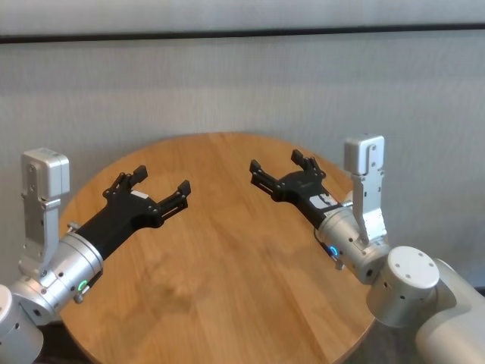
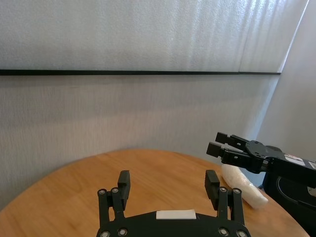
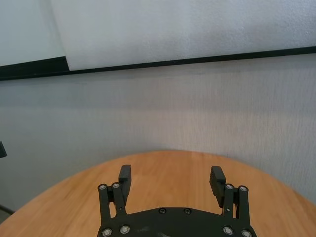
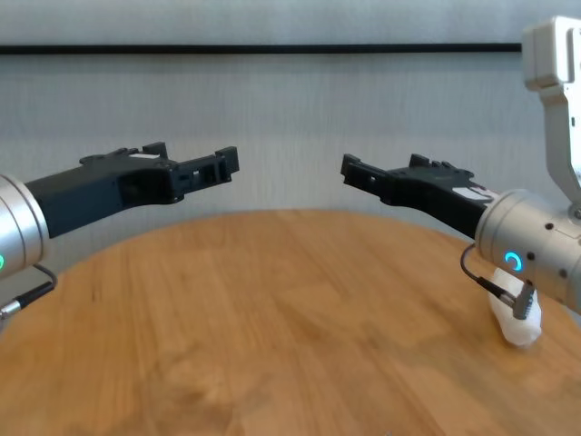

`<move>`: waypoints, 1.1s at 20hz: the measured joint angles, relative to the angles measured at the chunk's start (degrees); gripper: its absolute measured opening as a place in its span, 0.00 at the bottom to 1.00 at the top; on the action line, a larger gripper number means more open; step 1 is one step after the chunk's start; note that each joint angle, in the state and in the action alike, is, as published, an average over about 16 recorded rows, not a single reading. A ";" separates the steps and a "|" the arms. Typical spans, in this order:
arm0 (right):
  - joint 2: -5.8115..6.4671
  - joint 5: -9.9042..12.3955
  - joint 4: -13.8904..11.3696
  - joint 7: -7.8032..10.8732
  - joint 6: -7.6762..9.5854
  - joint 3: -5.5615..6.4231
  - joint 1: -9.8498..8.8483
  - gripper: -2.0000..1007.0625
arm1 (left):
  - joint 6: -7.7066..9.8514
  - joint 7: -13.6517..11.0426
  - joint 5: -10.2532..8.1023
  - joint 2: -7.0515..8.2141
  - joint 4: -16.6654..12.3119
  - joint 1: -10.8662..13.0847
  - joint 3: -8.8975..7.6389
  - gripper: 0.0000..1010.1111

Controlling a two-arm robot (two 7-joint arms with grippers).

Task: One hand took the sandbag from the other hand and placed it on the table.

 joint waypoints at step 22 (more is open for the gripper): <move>-5.70 -5.35 4.86 1.27 -1.92 -0.67 4.26 0.99 | 1.33 5.15 2.18 -1.00 -0.23 0.95 -3.79 0.99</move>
